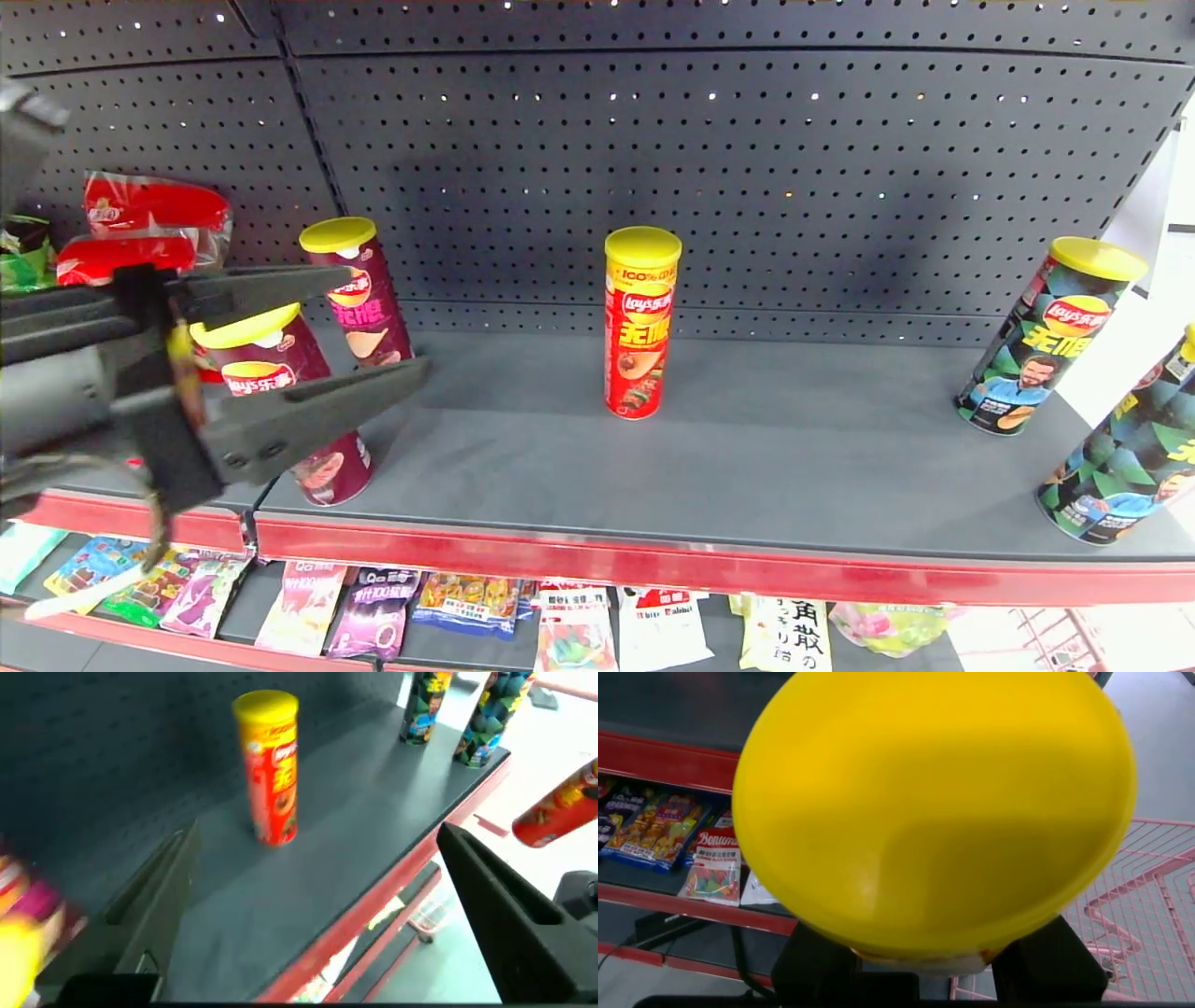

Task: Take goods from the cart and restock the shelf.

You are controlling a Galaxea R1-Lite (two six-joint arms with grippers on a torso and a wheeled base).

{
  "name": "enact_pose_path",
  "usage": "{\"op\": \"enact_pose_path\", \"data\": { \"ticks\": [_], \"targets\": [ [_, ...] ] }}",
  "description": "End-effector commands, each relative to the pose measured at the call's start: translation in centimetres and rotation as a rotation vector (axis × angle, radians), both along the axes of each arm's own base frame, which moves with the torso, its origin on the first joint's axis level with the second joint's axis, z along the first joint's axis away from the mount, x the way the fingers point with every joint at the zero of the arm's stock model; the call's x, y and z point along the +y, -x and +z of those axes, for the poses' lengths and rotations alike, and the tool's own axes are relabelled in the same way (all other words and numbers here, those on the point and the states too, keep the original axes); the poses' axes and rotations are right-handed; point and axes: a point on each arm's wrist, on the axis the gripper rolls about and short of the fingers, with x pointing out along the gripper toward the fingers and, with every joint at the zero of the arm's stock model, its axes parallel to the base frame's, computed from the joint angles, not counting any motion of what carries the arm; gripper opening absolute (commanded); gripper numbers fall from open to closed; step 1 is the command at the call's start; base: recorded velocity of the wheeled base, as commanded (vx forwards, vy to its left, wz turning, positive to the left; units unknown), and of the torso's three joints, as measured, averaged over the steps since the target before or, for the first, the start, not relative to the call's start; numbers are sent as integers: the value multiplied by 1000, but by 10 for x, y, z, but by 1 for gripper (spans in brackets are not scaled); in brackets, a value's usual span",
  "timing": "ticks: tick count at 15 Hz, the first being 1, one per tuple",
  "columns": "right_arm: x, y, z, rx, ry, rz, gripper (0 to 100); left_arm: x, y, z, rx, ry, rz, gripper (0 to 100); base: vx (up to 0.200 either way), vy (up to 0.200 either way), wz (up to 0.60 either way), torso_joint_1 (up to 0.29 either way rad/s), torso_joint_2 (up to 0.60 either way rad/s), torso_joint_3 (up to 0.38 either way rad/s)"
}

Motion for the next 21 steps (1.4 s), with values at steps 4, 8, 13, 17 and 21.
{"op": "enact_pose_path", "data": {
  "ticks": [4, 8, 13, 17, 21],
  "targets": [
    [0, 0, 0, 0, -1, 3, 0, -78, -115, -40, 49, -200, -80, 100, 0, 0, 0, 0, 0, 0],
    [0, 0, 0, 0, -4, 1, 0, -113, -161, -52, 25, -196, -88, 100, 0, 0, 0, 0, 0, 0],
    [0, 0, 0, -1, -4, -2, 0, -130, -184, -64, 23, -192, -73, 100, 0, 0, 0, 0, 0, 0],
    [0, 0, 0, 0, -4, -3, 0, -140, -202, -70, -18, -172, -50, 100, 0, 0, 0, 0, 0, 0],
    [0, 0, 0, 0, -4, -5, 0, -148, -215, -71, -44, -154, -49, 100, 0, 0, 0, 0, 0, 0]
  ]
}}
